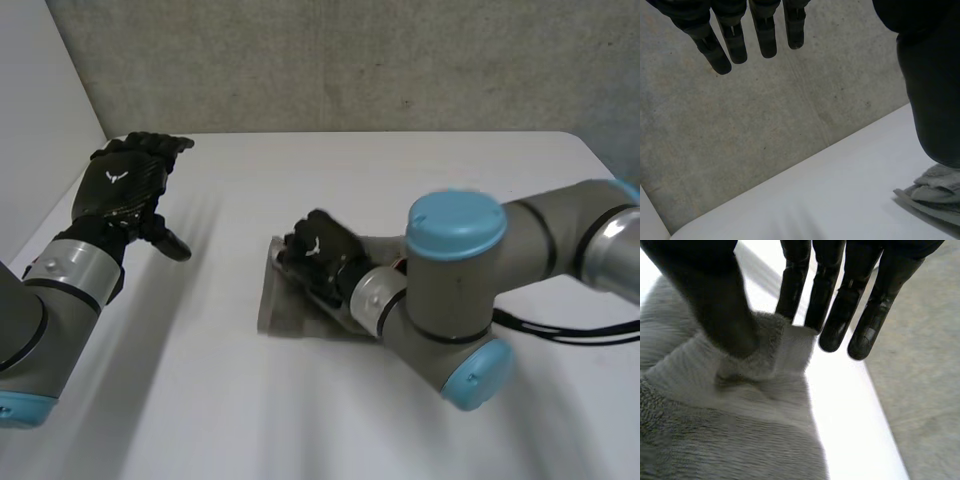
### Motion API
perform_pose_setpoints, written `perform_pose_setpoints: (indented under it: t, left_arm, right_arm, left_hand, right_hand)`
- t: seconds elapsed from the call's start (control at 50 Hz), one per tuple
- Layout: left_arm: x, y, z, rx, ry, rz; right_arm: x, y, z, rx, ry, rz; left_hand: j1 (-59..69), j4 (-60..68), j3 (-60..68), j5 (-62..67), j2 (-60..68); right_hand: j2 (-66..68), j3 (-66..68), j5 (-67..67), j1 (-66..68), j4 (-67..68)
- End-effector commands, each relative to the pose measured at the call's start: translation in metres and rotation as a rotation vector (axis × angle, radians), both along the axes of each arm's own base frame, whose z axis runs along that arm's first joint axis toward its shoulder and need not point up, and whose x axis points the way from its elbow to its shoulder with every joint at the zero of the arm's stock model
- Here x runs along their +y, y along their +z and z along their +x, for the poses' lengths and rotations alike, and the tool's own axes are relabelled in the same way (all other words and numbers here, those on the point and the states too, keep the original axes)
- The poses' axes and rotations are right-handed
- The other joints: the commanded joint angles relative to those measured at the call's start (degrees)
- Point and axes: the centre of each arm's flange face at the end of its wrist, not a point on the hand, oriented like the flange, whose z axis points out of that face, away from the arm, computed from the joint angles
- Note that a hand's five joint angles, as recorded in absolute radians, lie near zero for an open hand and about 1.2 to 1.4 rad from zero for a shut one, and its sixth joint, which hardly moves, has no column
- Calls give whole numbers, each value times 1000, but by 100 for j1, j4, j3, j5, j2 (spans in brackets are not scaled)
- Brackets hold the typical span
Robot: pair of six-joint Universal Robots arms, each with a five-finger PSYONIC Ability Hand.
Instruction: Fold the towel.
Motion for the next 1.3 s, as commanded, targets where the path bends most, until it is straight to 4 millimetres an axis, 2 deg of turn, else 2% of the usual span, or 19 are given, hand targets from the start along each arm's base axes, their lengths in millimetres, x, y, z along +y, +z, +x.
perform_pose_setpoints:
  t: [0.02, 0.12, 0.16, 0.22, 0.28, 0.42, 0.5, 0.66, 0.7, 0.72, 0.88, 0.92, 0.96, 0.98, 1.0, 1.02, 1.08, 1.18, 1.3]
  left_arm:
    - [-2, -2, -8, 0, -23, -1]
    - [3, 1, -26, 3, -77, -19]
    - [8, 3, -40, 6, -118, -29]
    - [9, 3, -47, 8, -136, -32]
    - [13, 0, -61, 6, -170, -28]
    - [21, -12, -82, 3, -167, -6]
    - [21, -17, -83, -4, -167, 6]
    - [25, -20, -86, -10, -173, 13]
    - [25, -20, -84, -10, -172, 15]
    - [25, -20, -84, -10, -172, 15]
    - [28, -20, -83, -12, -172, 19]
    - [28, -20, -82, -10, -169, 20]
    - [27, -18, -81, -9, -164, 18]
    - [27, -18, -81, -9, -164, 17]
    - [27, -15, -80, -5, -161, 9]
    - [27, -11, -78, -1, -158, 1]
    - [27, -8, -77, 3, -155, -4]
    - [22, 4, -63, 17, -115, -31]
    - [21, 13, -56, 29, -99, -56]
  right_arm:
    - [-4, -15, -10, 22, -28, 55]
    - [-8, 20, -25, -104, -106, 120]
    - [-27, 38, -53, -179, -214, 174]
    - [-30, 39, -64, -195, -252, 210]
    - [-29, 35, -87, -192, -318, 265]
    - [-27, -7, -142, -114, -486, 394]
    - [-26, -20, -152, -99, -517, 409]
    - [-40, -33, -171, -39, -613, 304]
    - [-45, -32, -173, -15, -646, 256]
    - [-45, -32, -173, -15, -646, 256]
    - [-59, -4, -156, -85, -606, 114]
    - [-56, 9, -140, -106, -551, 73]
    - [-39, 28, -99, -130, -427, 6]
    - [-39, 28, -99, -130, -426, 6]
    - [-30, 34, -79, -136, -357, -23]
    - [-20, 31, -60, -119, -288, -44]
    - [-10, 27, -43, -90, -223, -81]
    - [48, -13, 4, 93, 120, -215]
    - [67, -32, 8, 157, 233, -228]
  left_hand:
    - [-439, -476, -315, -1188, -437]
    - [-439, -476, -315, -1188, -437]
    - [-422, -459, -298, -1171, -420]
    - [-422, -459, -298, -1171, -420]
    - [-422, -459, -298, -1171, -420]
    - [-439, -476, -315, -1188, -437]
    - [-439, -476, -315, -1188, -437]
    - [-439, -476, -315, -1188, -437]
    - [-439, -476, -315, -1188, -437]
    - [-439, -476, -315, -1188, -437]
    - [-439, -476, -315, -1188, -437]
    - [-439, -476, -315, -1188, -437]
    - [-439, -476, -315, -1188, -437]
    - [-439, -476, -315, -1188, -437]
    - [-439, -476, -315, -1188, -437]
    - [-439, -476, -315, -1188, -437]
    - [-439, -476, -315, -1188, -437]
    - [-439, -476, -315, -1188, -437]
    - [-439, -476, -315, -1188, -437]
  right_hand:
    - [-3145, -3299, -3125, -3082, -3271]
    - [-3145, -3299, -3125, -3082, -3271]
    - [-3145, -3299, -3125, -3082, -3271]
    - [-3145, -3299, -3125, -3082, -3271]
    - [-3145, -3299, -3125, -3082, -3271]
    - [-2823, -2977, -2803, -2759, -2948]
    - [-2060, -2214, -2040, -1997, -2186]
    - [766, 612, 786, 829, 640]
    - [3573, 3420, 3593, 3637, 3448]
    - [3591, 3438, 3611, 3655, 3466]
    - [3855, 3701, 3875, 3918, 3729]
    - [3855, 3701, 3875, 3918, 3729]
    - [3855, 3701, 3875, 3918, 3729]
    - [3855, 3701, 3875, 3918, 3729]
    - [3855, 3701, 3875, 3918, 3729]
    - [3855, 3701, 3875, 3918, 3729]
    - [3855, 3701, 3875, 3918, 3729]
    - [3855, 3701, 3875, 3918, 3729]
    - [3855, 3701, 3875, 3918, 3729]
